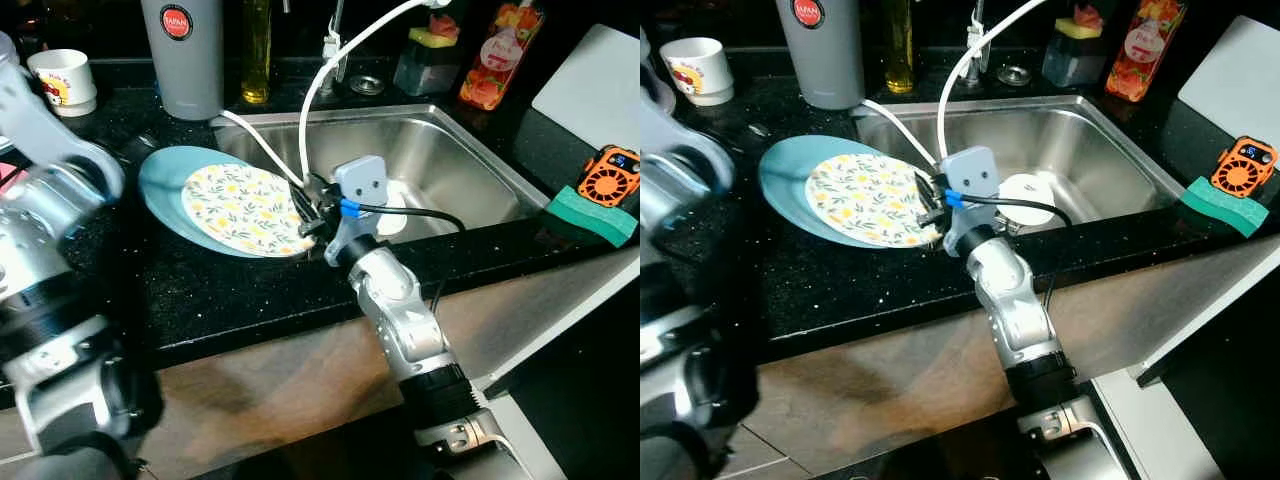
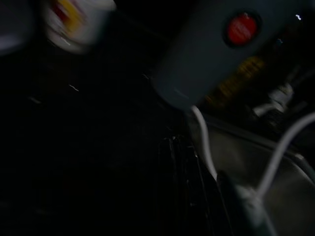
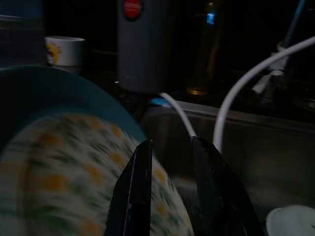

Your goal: Kitchen organization

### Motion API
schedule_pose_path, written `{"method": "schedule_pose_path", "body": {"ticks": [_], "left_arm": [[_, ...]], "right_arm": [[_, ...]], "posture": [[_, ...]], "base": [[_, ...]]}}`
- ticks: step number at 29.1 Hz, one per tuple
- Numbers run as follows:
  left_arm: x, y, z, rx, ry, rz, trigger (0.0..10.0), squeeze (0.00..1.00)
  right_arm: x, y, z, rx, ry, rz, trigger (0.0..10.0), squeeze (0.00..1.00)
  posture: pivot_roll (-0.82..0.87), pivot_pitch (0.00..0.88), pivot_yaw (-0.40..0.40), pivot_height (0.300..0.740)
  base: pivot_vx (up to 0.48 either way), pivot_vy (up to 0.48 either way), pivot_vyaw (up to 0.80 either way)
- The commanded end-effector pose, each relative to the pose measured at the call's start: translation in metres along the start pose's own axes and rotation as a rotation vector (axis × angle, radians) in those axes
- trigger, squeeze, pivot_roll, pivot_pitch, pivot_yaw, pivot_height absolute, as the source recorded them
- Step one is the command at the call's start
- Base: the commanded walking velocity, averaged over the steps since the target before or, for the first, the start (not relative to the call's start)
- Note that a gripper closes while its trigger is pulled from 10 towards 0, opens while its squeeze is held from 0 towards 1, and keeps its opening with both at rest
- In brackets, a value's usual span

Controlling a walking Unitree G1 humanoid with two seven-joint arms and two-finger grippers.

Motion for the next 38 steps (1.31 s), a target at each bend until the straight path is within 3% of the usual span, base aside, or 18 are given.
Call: {"method": "schedule_pose_path", "body": {"ticks": [1,11,17,19,20,21,22,23,24,26,27,30,32,33,34,37,38], "left_arm": [[-0.002,0.0,0.002,-0.008,-0.053,0.004,10.0,0.0],[-0.002,-0.004,-0.011,0.008,-0.083,0.009,10.0,0.0],[0.002,-0.004,-0.013,-0.03,-0.145,0.06,10.0,0.0],[0.011,-0.003,-0.013,-0.053,-0.287,0.144,10.0,0.0],[0.017,-0.002,-0.011,-0.051,-0.462,0.196,10.0,0.0],[0.017,-0.002,-0.011,-0.051,-0.462,0.196,10.0,0.0],[0.021,-0.001,-0.01,-0.038,-0.594,0.224,10.0,0.0],[0.025,0.0,-0.009,-0.02,-0.66,0.232,10.0,0.0],[0.025,0.0,-0.009,-0.02,-0.66,0.232,10.0,0.0],[0.043,0.006,0.011,-0.005,-0.689,0.28,10.0,0.0],[0.043,0.006,0.011,-0.005,-0.689,0.28,10.0,0.0],[0.082,0.018,0.046,-0.033,-0.709,0.44,10.0,0.0],[0.116,0.029,0.06,-0.051,-0.713,0.588,10.0,0.0],[0.13,0.035,0.062,-0.053,-0.71,0.651,10.0,0.0],[0.13,0.035,0.062,-0.053,-0.71,0.651,10.0,0.0],[0.155,0.04,0.035,0.048,-0.5,0.682,10.0,0.0],[0.155,0.04,0.035,0.048,-0.5,0.682,10.0,0.0]], "right_arm": [[-0.007,-0.001,0.0,-0.001,0.001,-0.029,10.0,0.0],[-0.013,-0.002,0.001,-0.007,0.008,-0.049,10.0,0.0],[-0.013,-0.001,0.003,-0.022,0.0,-0.054,10.0,0.0],[-0.014,-0.001,0.008,-0.044,-0.011,-0.058,10.0,0.0],[-0.015,-0.001,0.011,-0.054,-0.014,-0.06,10.0,0.0],[-0.015,-0.001,0.011,-0.054,-0.014,-0.06,10.0,0.0],[-0.015,-0.001,0.013,-0.061,-0.015,-0.062,10.0,0.0],[-0.016,-0.001,0.014,-0.065,-0.014,-0.063,10.0,0.0],[-0.016,-0.001,0.014,-0.065,-0.014,-0.063,10.0,0.0],[-0.02,0.0,0.017,-0.072,-0.007,-0.07,10.0,0.0],[-0.02,0.0,0.017,-0.072,-0.007,-0.07,10.0,0.0],[-0.025,0.0,0.018,-0.077,0.0,-0.086,10.0,0.0],[-0.026,0.0,0.018,-0.077,0.0,-0.095,10.0,0.0],[-0.027,-0.001,0.018,-0.077,-0.001,-0.096,10.0,0.0],[-0.027,-0.001,0.018,-0.077,-0.001,-0.096,10.0,0.0],[-0.026,-0.001,0.018,-0.077,0.001,-0.091,10.0,0.0],[-0.026,-0.001,0.018,-0.077,0.001,-0.091,10.0,0.0]], "posture": [[0.2,0.088,-0.072,0.74],[0.2,0.086,-0.073,0.74],[0.2,0.086,-0.073,0.74],[0.2,0.09,-0.071,0.74],[0.2,0.09,-0.071,0.74],[0.2,0.09,-0.071,0.74],[0.21,0.093,-0.071,0.74],[0.21,0.093,-0.071,0.74],[0.21,0.093,-0.071,0.74],[0.22,0.096,-0.066,0.74],[0.22,0.096,-0.066,0.74],[0.24,0.099,-0.058,0.74],[0.24,0.098,-0.058,0.74],[0.24,0.098,-0.057,0.74],[0.24,0.098,-0.057,0.74],[0.24,0.099,-0.062,0.74],[0.24,0.099,-0.062,0.74]], "base": [[0.0,0.0,0.0],[0.0,0.0,0.0],[0.0,0.0,0.0],[0.0,0.0,0.0],[0.0,0.0,0.0],[0.0,0.0,0.0],[0.0,0.0,0.0],[0.0,0.0,0.0],[0.0,0.0,0.0],[0.0,0.0,0.0],[0.0,0.0,0.0],[0.0,0.0,0.0],[0.0,0.0,0.0],[0.0,0.0,0.0],[0.0,0.0,0.0],[0.0,0.0,0.0],[0.0,0.0,0.0]]}}
Point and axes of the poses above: a point about 5 cm out from each wrist's last joint towards the gripper, its own y axis pointing back from the gripper into the wrist, its own z axis along the axis of the wrist's last joint, x = y × z, the point moved 4 cm from there along -y, pointing out of the wrist towards the gripper, and after that the axes turned 6 degrees about y, right-handed, at the moved point
